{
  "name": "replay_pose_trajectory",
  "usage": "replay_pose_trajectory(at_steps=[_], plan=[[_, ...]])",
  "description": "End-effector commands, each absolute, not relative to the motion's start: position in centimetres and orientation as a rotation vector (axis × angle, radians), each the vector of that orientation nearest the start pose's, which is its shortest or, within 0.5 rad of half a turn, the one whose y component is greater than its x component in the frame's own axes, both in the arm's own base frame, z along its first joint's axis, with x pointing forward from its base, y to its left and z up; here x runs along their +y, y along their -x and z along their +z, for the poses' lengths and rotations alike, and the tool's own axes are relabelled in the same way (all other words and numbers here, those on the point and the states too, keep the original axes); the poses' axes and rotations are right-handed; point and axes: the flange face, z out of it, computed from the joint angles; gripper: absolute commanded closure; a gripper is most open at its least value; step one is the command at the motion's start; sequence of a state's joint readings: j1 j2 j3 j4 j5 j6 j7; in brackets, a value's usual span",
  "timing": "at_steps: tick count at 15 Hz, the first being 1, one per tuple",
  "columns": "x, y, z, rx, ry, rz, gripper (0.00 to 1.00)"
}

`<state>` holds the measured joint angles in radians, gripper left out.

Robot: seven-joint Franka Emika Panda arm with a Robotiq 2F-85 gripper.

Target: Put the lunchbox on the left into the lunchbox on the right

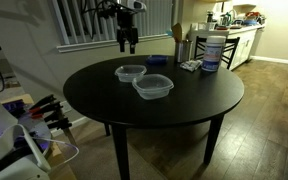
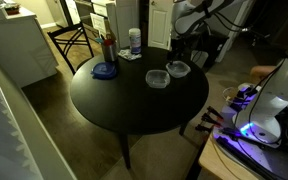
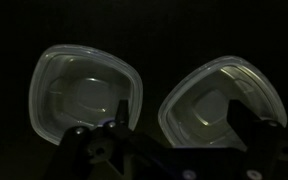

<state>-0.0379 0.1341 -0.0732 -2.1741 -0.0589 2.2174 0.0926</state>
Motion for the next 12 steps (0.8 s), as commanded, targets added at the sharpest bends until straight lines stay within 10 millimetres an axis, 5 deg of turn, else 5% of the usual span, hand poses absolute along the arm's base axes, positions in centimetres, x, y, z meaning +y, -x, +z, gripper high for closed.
replay_pose_trajectory(at_steps=[1,12], plan=[[-5.8,-56.6,29.8,0.382,3.142,0.034,0.0],[-5.3,-61.5,22.7,0.676,3.105,-0.133,0.0]])
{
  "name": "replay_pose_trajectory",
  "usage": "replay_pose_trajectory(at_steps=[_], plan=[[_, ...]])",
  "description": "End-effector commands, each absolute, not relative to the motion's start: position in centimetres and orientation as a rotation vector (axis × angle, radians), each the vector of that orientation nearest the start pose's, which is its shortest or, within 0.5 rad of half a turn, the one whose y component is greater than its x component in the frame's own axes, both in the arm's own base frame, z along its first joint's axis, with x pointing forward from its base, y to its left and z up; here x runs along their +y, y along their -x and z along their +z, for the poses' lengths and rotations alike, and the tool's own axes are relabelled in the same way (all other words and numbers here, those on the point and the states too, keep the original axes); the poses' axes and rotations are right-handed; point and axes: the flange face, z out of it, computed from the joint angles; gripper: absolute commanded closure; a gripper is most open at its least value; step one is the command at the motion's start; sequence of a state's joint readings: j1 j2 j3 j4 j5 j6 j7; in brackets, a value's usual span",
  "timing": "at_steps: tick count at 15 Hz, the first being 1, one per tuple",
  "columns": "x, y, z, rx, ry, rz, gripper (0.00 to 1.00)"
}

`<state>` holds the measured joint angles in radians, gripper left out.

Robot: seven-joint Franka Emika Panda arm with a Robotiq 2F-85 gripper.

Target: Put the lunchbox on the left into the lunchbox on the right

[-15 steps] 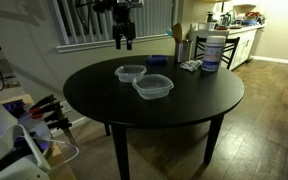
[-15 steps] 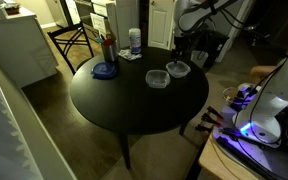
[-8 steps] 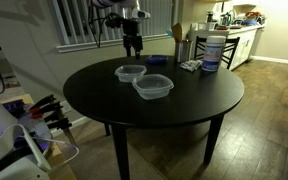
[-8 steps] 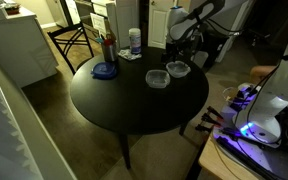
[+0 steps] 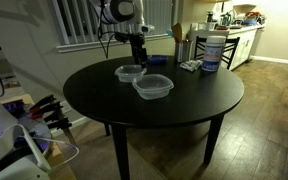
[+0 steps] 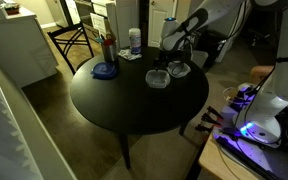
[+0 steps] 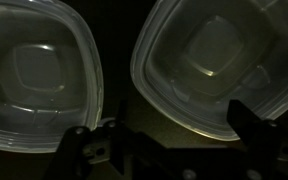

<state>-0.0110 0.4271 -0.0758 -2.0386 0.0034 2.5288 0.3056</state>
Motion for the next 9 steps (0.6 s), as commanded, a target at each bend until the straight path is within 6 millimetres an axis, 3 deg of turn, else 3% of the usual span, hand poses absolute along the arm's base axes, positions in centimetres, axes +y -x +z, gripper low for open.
replay_pose_trajectory(at_steps=[1,4,7,8,9], plan=[[-5.4,-61.8,22.3,0.69,3.111,-0.13,0.0],[-5.8,-62.3,21.3,0.688,3.156,-0.102,0.0],[-6.3,-62.2,20.4,0.566,3.25,-0.009,0.0],[-6.4,-62.2,20.2,0.519,3.275,0.001,0.25],[-6.4,-62.1,20.0,0.497,3.294,0.017,0.27]])
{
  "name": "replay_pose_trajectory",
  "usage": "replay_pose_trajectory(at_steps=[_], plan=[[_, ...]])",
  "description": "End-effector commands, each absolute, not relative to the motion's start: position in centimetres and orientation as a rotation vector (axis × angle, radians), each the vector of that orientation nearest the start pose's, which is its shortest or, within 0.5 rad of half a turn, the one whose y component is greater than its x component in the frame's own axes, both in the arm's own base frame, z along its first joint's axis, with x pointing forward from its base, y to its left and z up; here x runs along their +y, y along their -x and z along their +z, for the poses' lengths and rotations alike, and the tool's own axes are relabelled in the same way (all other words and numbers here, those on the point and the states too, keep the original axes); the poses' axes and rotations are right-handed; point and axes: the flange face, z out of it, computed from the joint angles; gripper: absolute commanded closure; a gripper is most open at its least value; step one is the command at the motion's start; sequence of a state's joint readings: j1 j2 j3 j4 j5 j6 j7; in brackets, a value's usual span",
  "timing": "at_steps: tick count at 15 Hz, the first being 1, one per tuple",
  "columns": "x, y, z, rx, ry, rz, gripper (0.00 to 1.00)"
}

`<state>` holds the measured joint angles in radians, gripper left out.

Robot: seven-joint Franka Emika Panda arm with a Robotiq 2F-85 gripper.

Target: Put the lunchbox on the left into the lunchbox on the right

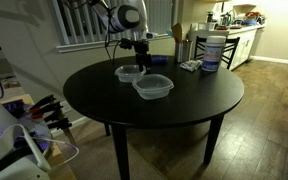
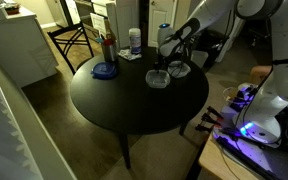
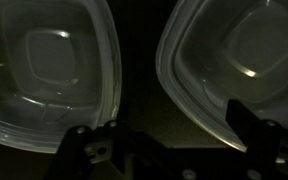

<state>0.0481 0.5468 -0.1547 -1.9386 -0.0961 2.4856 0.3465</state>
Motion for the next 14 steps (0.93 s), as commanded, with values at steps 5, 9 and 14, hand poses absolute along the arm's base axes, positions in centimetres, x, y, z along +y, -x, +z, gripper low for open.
replay_pose_trajectory(at_steps=[5,9,14], plan=[[-5.9,-62.0,20.1,0.438,3.319,0.059,0.59],[-5.4,-61.8,20.5,0.421,3.327,0.052,0.85],[-4.8,-61.2,21.9,0.418,3.321,0.023,0.96]])
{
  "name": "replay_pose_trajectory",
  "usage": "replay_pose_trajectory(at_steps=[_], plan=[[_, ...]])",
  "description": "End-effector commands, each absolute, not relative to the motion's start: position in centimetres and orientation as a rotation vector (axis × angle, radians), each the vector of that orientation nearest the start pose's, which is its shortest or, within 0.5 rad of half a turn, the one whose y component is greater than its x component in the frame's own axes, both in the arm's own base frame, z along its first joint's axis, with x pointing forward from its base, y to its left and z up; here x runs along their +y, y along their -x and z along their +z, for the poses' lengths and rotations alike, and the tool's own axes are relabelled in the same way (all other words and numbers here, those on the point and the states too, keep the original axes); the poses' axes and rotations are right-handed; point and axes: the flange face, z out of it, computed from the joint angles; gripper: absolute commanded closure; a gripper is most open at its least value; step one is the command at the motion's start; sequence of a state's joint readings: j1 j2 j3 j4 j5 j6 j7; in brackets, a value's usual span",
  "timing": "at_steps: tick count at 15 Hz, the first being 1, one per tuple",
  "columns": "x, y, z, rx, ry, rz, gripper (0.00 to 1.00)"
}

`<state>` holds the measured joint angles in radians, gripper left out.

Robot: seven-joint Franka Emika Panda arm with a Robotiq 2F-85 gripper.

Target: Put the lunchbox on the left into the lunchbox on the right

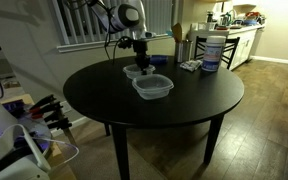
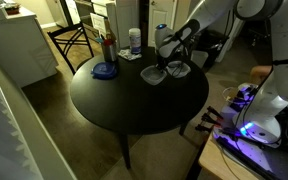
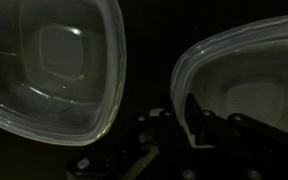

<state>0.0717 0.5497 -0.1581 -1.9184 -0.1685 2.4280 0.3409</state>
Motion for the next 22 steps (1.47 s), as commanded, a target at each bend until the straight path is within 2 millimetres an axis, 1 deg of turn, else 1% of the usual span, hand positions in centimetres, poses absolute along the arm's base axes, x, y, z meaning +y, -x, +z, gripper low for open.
replay_pose_trajectory(at_steps=[1,2,3,4,7,9,11,13,15,17,19,22], plan=[[-4.7,-60.8,23.0,0.429,3.317,-0.014,0.97],[-4.6,-60.1,24.4,0.435,3.313,-0.036,0.98],[-4.6,-59.1,25.9,0.428,3.302,-0.055,0.97],[-4.7,-58.1,27.1,0.432,3.299,-0.064,0.99],[-6.1,-54.5,30.6,0.444,3.282,-0.062,0.98],[-7.3,-52.1,32.4,0.491,3.27,-0.064,0.98],[-8.9,-50.3,34.2,0.554,3.253,-0.113,0.98],[-10.7,-48.8,35.7,0.636,3.22,-0.173,0.98],[-12.7,-47.8,37.2,0.733,3.177,-0.228,0.98],[-14.8,-46.8,38.2,0.824,3.147,-0.26,0.98],[-16.9,-46.4,38.7,0.898,3.134,-0.256,0.98],[-18.9,-46.1,38.2,0.976,3.118,-0.231,0.98]])
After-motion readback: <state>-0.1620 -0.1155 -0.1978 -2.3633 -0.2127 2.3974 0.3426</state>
